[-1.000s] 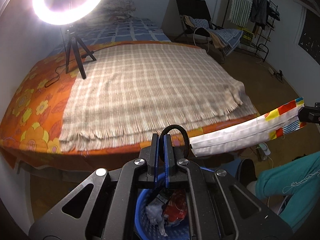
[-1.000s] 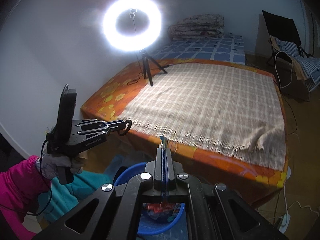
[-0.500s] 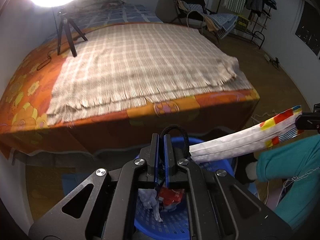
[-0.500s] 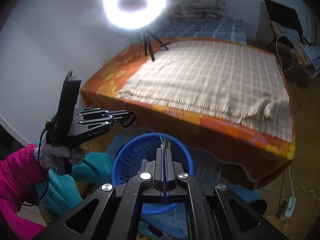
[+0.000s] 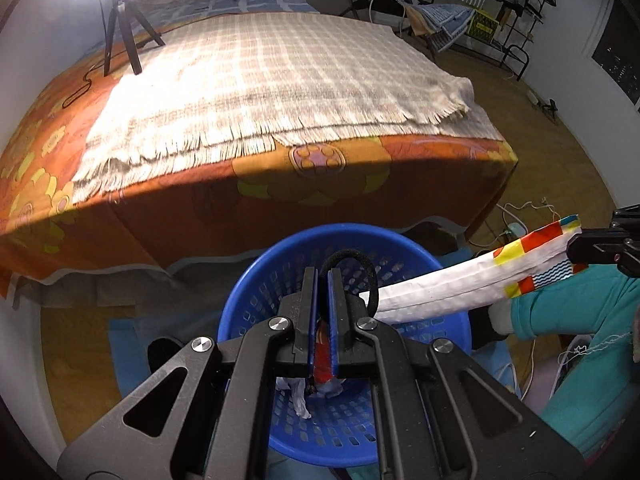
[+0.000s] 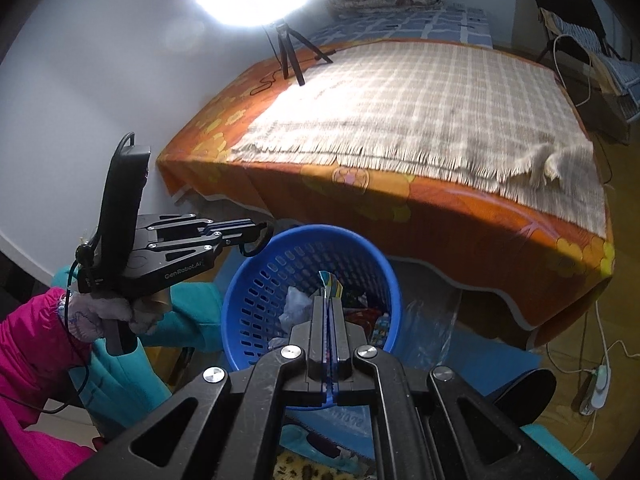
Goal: Collect trash
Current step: 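Carry hair tie and white wrapper to the blue basket and open both tools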
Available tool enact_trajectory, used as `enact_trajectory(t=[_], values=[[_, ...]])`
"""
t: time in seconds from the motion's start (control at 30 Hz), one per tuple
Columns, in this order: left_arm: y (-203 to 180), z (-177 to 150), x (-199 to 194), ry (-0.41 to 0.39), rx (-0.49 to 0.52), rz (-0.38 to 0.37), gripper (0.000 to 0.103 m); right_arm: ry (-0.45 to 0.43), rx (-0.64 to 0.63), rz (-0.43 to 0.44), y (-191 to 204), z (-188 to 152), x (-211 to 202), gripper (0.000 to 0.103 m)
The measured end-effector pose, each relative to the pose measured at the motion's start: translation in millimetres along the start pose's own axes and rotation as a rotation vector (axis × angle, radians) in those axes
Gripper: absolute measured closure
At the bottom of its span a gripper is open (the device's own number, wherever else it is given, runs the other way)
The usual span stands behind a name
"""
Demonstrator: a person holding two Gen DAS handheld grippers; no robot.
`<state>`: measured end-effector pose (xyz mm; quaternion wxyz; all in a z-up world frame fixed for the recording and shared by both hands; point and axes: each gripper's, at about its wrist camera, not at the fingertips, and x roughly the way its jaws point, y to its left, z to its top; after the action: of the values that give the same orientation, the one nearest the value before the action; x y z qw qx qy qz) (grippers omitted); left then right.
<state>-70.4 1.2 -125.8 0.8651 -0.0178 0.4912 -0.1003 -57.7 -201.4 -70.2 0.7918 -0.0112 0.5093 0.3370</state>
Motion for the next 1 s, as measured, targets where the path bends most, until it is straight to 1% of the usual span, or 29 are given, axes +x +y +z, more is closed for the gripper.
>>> enact_trajectory(t=[0.27,0.47,0.57,0.6,0.63,0.67,0.7,0.73,0.77,0.8,0.83,0.93,0.97,1.0], values=[[-1.9,-5.0,4.3,0.014,-0.005,-0.006,0.101,0.016,0.018,0.011,-2.1,-4.2,9.1,0.102],[-2.9,-6.9,6.9,0.026,-0.006,-0.007,0.101,0.023,0.028,0.016,-2.6,-4.7,14.2,0.098],[-3.7,-8.0,8.3,0.032,-0.003,-0.006,0.101,0.021,0.036,0.024,-2.9,-5.9,16.3,0.083],[-4.0,-8.4,8.8,0.034,-0.002,-0.005,0.1,0.02,0.034,0.021,-2.4,-5.9,17.0,0.079],[-4.3,-8.9,9.6,0.038,-0.001,-0.004,0.1,0.02,0.031,0.017,-2.0,-6.2,17.5,0.079],[-4.4,-9.3,10.1,0.041,-0.002,-0.002,0.097,0.02,0.029,0.016,-2.0,-6.5,17.8,0.078],[-4.3,-9.8,11.0,0.043,-0.004,0.0,0.087,0.018,0.028,0.013,-1.5,-6.7,18.5,0.072],[-4.2,-10.2,11.4,0.044,-0.005,0.001,0.08,0.018,0.027,0.01,-1.6,-6.7,19.0,0.065],[-4.1,-10.6,11.2,0.041,-0.006,0.002,0.065,0.018,0.026,0.007,-1.8,-6.9,19.3,0.061],[-4.3,-10.9,10.6,0.036,-0.007,0.005,0.057,0.017,0.025,0.003,-1.5,-7.3,19.3,0.052],[-4.4,-10.8,10.1,0.032,-0.008,0.008,0.055,0.016,0.024,-0.001,-1.0,-7.3,19.3,0.045],[-4.3,-10.0,10.9,0.037,-0.011,0.009,0.052,0.017,0.016,-0.019,-0.3,-6.5,21.5,0.037],[-3.9,-9.8,11.3,0.038,-0.014,0.014,0.046,0.018,0.014,-0.022,-0.8,-6.4,21.6,0.034],[-3.2,-9.6,11.5,0.037,-0.017,0.019,0.041,0.015,0.015,-0.032,-0.9,-6.0,22.1,0.028]])
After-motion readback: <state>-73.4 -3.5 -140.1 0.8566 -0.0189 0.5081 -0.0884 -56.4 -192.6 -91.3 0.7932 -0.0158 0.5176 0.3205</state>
